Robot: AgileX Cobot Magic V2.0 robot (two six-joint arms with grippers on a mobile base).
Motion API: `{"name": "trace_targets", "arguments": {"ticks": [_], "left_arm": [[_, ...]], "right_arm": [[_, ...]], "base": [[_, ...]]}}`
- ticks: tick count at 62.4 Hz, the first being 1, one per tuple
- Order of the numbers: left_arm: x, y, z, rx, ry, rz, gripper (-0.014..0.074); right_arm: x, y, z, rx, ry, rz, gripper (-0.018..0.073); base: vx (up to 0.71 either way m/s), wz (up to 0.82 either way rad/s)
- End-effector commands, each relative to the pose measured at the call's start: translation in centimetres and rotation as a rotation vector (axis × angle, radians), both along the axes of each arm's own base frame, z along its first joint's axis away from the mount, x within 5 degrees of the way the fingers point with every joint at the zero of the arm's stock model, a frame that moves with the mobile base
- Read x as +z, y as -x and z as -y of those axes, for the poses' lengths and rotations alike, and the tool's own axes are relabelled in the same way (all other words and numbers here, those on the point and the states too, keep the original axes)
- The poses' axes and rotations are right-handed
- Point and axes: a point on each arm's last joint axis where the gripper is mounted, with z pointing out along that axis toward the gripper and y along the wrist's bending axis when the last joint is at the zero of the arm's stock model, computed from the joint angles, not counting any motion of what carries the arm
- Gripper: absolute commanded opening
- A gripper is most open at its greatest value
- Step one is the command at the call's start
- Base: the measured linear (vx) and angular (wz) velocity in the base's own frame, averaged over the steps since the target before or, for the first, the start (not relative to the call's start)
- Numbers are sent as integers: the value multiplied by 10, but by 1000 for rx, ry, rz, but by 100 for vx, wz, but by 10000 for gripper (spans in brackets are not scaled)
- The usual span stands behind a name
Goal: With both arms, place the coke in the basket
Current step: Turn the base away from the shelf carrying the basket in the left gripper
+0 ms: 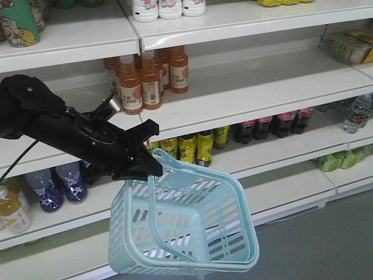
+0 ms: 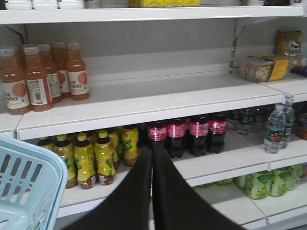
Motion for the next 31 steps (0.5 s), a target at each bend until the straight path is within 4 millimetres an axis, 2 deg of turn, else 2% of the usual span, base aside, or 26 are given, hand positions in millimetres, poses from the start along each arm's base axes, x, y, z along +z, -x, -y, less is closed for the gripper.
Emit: {"name": "trace_targets", "arguments": {"ticks": [1,31], "left_arm": [[28,5,4,21,90,46,-5],[28,5,4,21,90,46,-5]], "right_arm": [[1,0,-1,5,3,65,-10],[1,0,-1,5,3,65,-10]], "base": [[-10,-39],[-8,-30]]}}
